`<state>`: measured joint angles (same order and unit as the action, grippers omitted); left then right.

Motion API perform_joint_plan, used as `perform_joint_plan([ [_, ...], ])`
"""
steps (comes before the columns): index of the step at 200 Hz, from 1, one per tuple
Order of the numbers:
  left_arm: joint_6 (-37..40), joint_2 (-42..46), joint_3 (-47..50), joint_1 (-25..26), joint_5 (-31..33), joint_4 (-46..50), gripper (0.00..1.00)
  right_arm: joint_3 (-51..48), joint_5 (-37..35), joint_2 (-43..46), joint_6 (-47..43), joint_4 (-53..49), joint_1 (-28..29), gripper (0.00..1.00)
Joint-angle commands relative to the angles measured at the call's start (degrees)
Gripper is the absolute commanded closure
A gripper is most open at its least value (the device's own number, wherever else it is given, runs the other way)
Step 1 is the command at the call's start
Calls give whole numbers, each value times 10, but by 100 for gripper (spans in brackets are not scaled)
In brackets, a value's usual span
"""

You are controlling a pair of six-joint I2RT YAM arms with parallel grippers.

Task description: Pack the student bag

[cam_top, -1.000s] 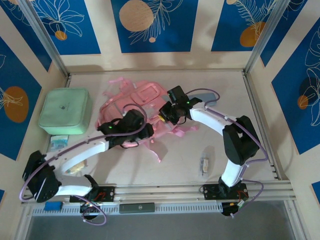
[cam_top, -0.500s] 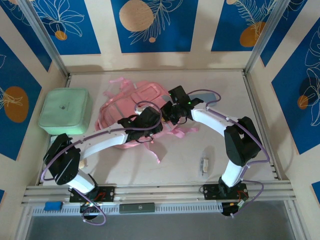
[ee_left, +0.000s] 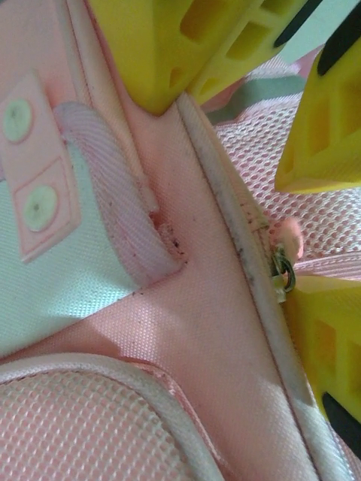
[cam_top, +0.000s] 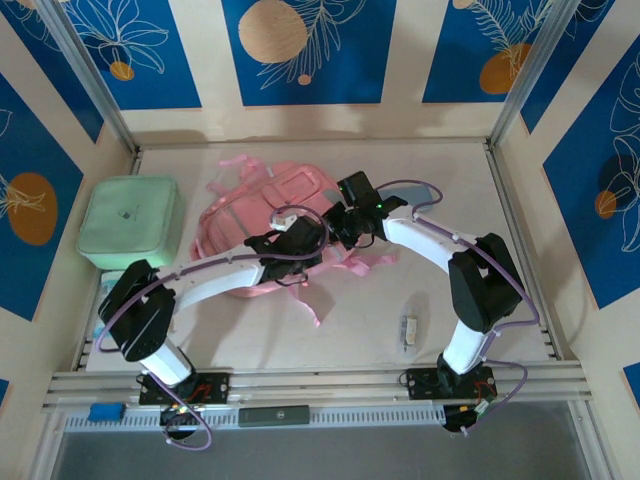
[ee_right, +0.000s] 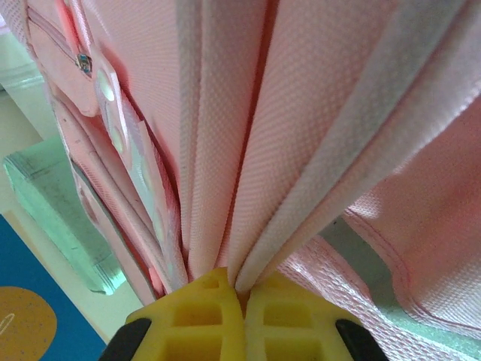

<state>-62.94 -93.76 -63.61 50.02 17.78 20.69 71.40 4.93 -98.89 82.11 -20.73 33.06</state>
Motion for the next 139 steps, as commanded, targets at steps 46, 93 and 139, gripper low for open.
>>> perform_joint_plan([
  [46, 9, -48, -68, -9, 75, 12, 77, -7, 44, 53, 19, 28, 25, 100],
  [93, 25, -31, -58, -11, 68, -10, 88, -12, 44, 54, 14, 30, 21, 100],
  [139, 40, 14, -36, -13, 52, -24, 97, -10, 40, 52, -3, 21, 16, 100],
])
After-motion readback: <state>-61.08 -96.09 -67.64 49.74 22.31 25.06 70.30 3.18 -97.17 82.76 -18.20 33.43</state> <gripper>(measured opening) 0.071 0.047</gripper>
